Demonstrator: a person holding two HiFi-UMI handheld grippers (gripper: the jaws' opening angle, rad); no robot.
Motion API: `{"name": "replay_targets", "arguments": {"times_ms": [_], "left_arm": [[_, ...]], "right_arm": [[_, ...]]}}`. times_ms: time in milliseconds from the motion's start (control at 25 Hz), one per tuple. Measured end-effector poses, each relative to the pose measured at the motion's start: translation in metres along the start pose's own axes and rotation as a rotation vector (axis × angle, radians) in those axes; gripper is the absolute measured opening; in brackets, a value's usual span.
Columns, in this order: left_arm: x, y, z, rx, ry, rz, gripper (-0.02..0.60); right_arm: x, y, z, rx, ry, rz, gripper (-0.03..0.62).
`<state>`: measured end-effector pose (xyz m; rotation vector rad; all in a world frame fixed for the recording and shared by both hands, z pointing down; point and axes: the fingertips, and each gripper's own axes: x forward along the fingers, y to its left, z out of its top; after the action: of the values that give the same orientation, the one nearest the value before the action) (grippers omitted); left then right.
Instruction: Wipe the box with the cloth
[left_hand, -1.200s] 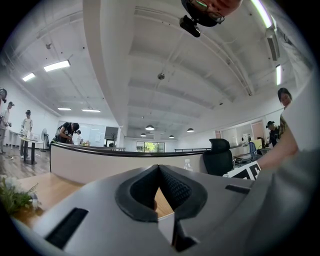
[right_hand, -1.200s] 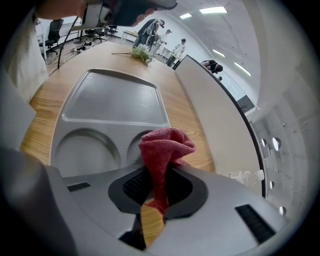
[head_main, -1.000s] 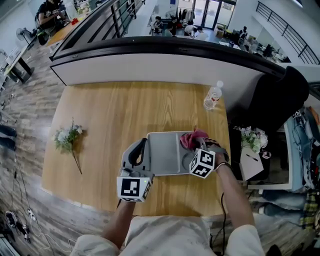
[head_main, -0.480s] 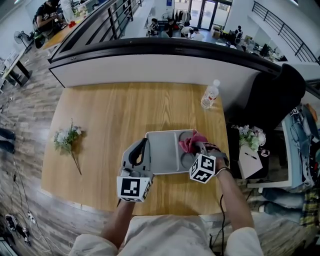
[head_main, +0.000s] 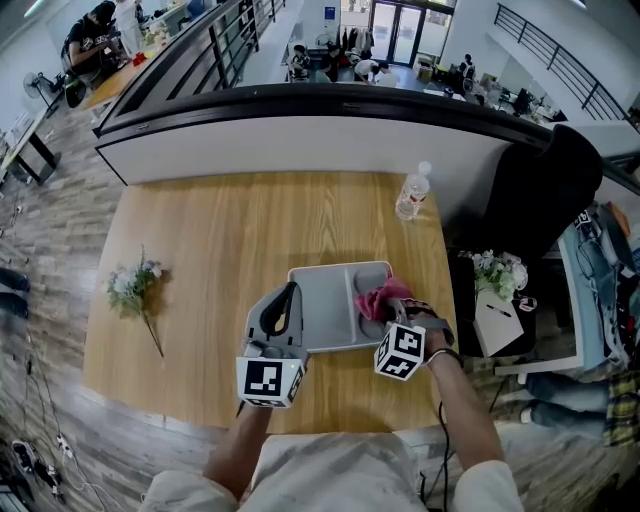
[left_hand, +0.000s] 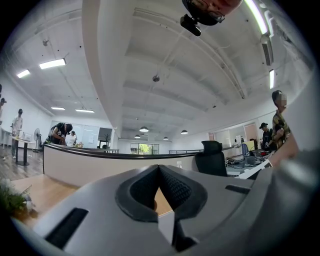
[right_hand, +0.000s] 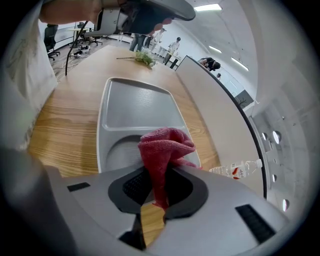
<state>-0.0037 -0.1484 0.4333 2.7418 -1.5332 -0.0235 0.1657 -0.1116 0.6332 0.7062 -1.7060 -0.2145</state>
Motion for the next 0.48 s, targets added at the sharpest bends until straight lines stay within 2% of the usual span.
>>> {"name": "replay_targets", "arguments": {"times_ms": [480], "left_arm": [[0.001,-0.006,-0.005,-0.008,0.014,-0.032,0.012]], "right_arm": [[-0.016,0.029,-0.006,0.074,0.023,0.056,0.074]]}}
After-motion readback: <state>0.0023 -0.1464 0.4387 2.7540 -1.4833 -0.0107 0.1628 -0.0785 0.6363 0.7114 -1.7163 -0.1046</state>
